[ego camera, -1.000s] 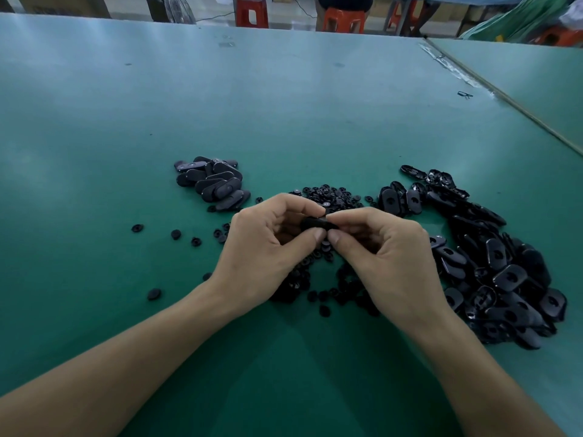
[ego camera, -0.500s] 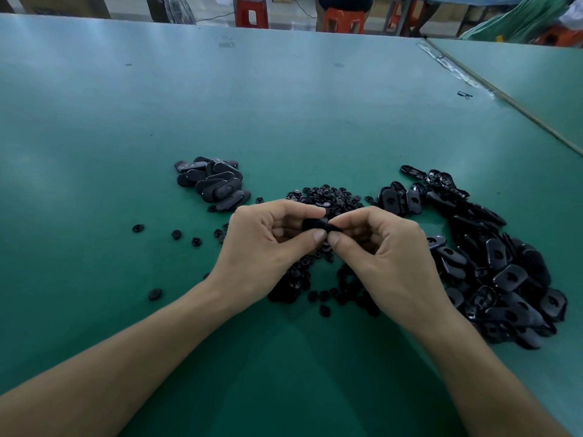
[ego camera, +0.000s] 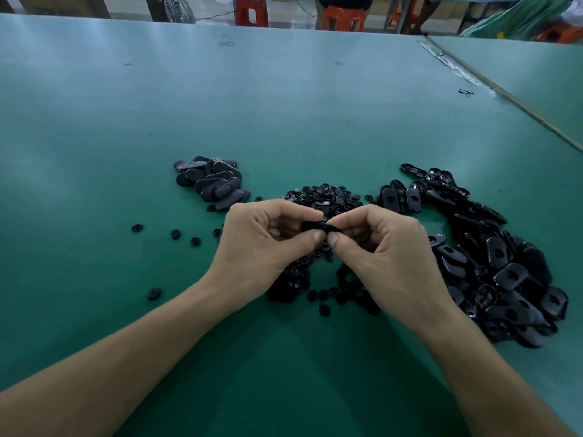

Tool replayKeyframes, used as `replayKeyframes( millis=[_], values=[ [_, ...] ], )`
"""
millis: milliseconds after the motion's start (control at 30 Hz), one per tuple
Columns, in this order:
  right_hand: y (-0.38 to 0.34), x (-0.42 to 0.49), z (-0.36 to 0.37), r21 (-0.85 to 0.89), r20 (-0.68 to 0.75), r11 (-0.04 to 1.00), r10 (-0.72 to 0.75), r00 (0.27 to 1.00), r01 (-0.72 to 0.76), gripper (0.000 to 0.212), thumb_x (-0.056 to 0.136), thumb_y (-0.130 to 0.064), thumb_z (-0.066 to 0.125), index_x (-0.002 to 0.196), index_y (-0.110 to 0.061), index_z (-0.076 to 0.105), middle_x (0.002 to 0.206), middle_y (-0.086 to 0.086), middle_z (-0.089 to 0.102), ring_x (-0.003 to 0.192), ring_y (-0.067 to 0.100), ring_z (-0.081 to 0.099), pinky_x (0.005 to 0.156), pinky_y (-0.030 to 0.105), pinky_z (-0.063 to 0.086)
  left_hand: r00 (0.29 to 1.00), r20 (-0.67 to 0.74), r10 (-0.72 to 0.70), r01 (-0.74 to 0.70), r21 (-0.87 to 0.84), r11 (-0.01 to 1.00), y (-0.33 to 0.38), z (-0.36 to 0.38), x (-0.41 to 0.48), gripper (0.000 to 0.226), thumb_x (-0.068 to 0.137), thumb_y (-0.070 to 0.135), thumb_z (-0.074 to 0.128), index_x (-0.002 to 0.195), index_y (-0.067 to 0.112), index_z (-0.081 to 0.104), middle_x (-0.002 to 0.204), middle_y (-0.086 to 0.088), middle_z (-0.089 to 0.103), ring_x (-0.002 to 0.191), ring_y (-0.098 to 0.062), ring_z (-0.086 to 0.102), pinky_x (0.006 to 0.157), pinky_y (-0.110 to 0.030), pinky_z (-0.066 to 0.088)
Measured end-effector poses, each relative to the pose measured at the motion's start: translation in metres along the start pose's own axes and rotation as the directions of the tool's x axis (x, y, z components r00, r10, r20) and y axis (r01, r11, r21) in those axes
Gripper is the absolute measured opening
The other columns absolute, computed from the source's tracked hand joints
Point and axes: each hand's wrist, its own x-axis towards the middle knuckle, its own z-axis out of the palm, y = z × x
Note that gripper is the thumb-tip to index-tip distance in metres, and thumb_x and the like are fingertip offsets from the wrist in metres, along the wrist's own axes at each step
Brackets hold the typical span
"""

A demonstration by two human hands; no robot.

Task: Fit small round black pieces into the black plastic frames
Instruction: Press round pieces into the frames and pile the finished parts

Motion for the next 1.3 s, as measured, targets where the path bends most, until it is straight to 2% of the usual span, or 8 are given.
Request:
replayKeyframes(
  millis=[233,333,433,567,733,867,1100,1300],
  values=[
    [0.001,0.000,-0.001,-0.070,-0.019,0.996,-0.048,0.999,0.047,0.011,0.087,-0.015,0.076,0.092,-0.025,0.076,0.078,-0.014,0.073,0.075,0.004,0.069,0.068,0.016,0.055,0.999,-0.032,0.015,-0.013,0.053,0.999,-0.002,0.002,0.001,0.027,0.076,-0.007,0.082,0.083,0.019,0.077,0.072,-0.001,0.075,0.063,-0.009,0.067,0.065,-0.022,0.058],
    [0.007,0.003,-0.004,-0.325,-0.133,0.944,-0.102,0.986,0.053,0.016,0.095,-0.028,0.066,0.108,-0.025,0.074,0.098,-0.015,0.070,0.089,-0.001,0.062,0.081,0.010,0.046,0.997,-0.067,0.032,-0.028,0.059,0.998,-0.003,0.003,0.000,0.025,0.078,-0.003,0.081,0.087,0.021,0.076,0.074,-0.004,0.075,0.063,-0.014,0.069,0.064,-0.024,0.058],
    [0.019,0.007,-0.014,-0.657,-0.182,0.750,-0.054,0.982,-0.081,0.040,0.101,-0.034,0.050,0.138,-0.022,0.057,0.137,-0.002,0.053,0.122,0.015,0.040,0.104,0.033,0.032,0.994,-0.108,0.032,-0.029,0.029,0.999,-0.001,0.002,0.001,0.022,0.082,-0.001,0.079,0.092,0.019,0.076,0.075,-0.004,0.076,0.064,-0.020,0.072,0.065,-0.032,0.062],
    [0.027,0.010,-0.021,-0.770,-0.165,0.606,0.114,0.980,-0.201,0.048,0.105,-0.038,0.036,0.152,-0.031,0.035,0.160,-0.001,0.027,0.142,0.017,0.016,0.111,0.043,0.018,0.980,-0.194,0.045,-0.035,0.054,0.998,0.005,-0.009,0.013,0.021,0.087,0.004,0.076,0.093,0.023,0.076,0.080,-0.002,0.077,0.067,-0.021,0.075,0.070,-0.035,0.063],
    [0.029,0.012,-0.019,-0.780,-0.192,0.591,0.087,0.978,-0.206,0.039,0.104,-0.034,0.039,0.141,-0.034,0.052,0.151,-0.005,0.044,0.135,0.018,0.031,0.098,0.037,0.018,0.952,-0.305,0.014,0.040,0.170,0.985,0.003,-0.037,0.031,0.026,0.088,0.006,0.074,0.096,0.030,0.073,0.074,0.010,0.074,0.068,-0.020,0.075,0.068,-0.031,0.062],
    [0.026,0.013,-0.022,-0.745,-0.236,0.638,0.019,0.972,-0.193,0.024,0.100,-0.024,0.056,0.120,-0.021,0.068,0.128,0.003,0.061,0.117,0.029,0.051,0.094,0.041,0.037,0.950,-0.313,0.024,0.086,0.333,0.939,-0.004,-0.056,0.040,0.022,0.087,0.009,0.073,0.086,0.031,0.072,0.076,0.013,0.076,0.071,-0.015,0.076,0.072,-0.031,0.061],
    [0.022,0.014,-0.023,-0.659,-0.286,0.730,-0.021,0.958,-0.181,0.019,0.093,-0.015,0.068,0.112,-0.015,0.069,0.107,0.009,0.065,0.099,0.029,0.061,0.090,0.043,0.050,0.932,-0.341,0.122,0.130,0.629,0.767,-0.010,-0.067,0.043,0.020,0.081,0.018,0.077,0.082,0.037,0.070,0.071,0.028,0.063,0.061,0.013,0.061,0.062,0.003,0.039],
    [0.025,0.014,-0.025,-0.676,-0.285,0.708,0.002,0.959,-0.202,0.036,0.096,-0.021,0.064,0.131,-0.011,0.062,0.119,0.013,0.058,0.109,0.030,0.056,0.094,0.039,0.046,0.925,-0.365,0.108,0.206,0.719,0.664,-0.016,-0.072,0.042,0.016,0.084,0.033,0.076,0.096,0.040,0.069,0.101,0.009,0.056,0.087,-0.015,0.059,0.086,-0.036,0.051]
  ],
)
